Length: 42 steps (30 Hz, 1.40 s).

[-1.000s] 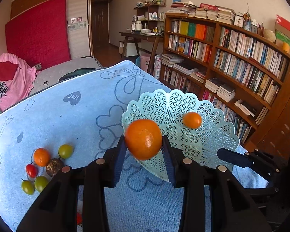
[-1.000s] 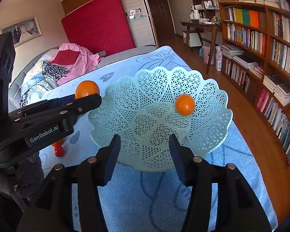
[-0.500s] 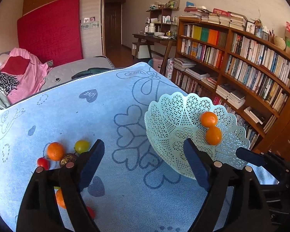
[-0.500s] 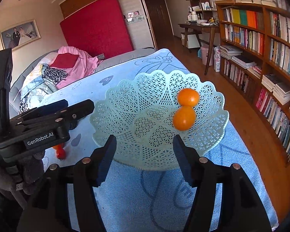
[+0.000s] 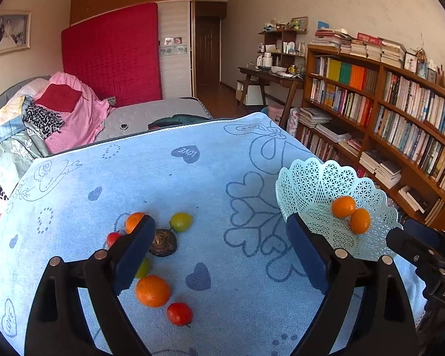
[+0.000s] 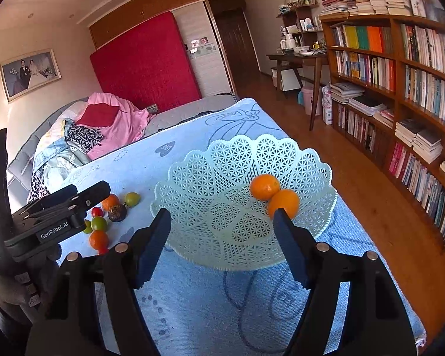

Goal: Organize fruits
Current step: 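Withdraw both tools from the basket back toward the fruit cluster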

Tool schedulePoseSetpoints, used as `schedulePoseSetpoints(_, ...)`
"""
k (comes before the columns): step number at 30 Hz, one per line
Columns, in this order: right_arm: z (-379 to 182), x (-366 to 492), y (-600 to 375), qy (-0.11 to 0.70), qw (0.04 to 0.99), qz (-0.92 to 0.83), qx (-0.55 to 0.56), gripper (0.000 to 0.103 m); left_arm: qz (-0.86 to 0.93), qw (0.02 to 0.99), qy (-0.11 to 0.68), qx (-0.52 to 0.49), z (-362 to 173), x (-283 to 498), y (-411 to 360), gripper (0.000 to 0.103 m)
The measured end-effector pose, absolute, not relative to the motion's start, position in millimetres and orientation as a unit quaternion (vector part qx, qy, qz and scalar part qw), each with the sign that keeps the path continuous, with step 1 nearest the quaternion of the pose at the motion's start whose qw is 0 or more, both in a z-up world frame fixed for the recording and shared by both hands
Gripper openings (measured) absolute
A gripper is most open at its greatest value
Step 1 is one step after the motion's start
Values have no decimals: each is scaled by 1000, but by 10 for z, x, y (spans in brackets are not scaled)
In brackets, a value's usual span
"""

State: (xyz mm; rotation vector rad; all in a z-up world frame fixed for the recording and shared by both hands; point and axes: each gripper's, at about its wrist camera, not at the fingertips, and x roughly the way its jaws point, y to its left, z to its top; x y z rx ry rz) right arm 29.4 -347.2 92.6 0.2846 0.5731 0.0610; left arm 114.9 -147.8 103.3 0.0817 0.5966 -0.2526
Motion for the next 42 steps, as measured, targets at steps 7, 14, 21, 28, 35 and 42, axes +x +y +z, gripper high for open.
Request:
schedulePoseSetpoints(7, 1101, 157, -3372, 249, 958, 34, 137, 79, -91, 953, 285, 45, 1084, 1057, -1286, 90)
schedulePoseSetpoints(14, 1199, 84, -3240, 238, 960, 49, 135, 82, -73, 957, 279, 40, 1106, 962, -1096, 90)
schedulePoseSetpoints(21, 1254, 46, -3087, 234, 962, 60, 128, 84, -48, 959, 276, 31, 1118, 864, -826, 90)
schedulePoseSetpoints(28, 1254, 68, -2892, 242, 960, 77, 118, 84, -24, 961, 275, 14, 1107, 802, -516, 93)
schedulePoseSetpoints(35, 1207, 133, -2695, 252, 957, 96, 110, 84, -3, 961, 277, 2, 1058, 745, -231, 93)
schedulePoseSetpoints(42, 1079, 212, -2480, 277, 949, 111, 103, 84, 18, 957, 288, -17, 956, 755, 48, 93)
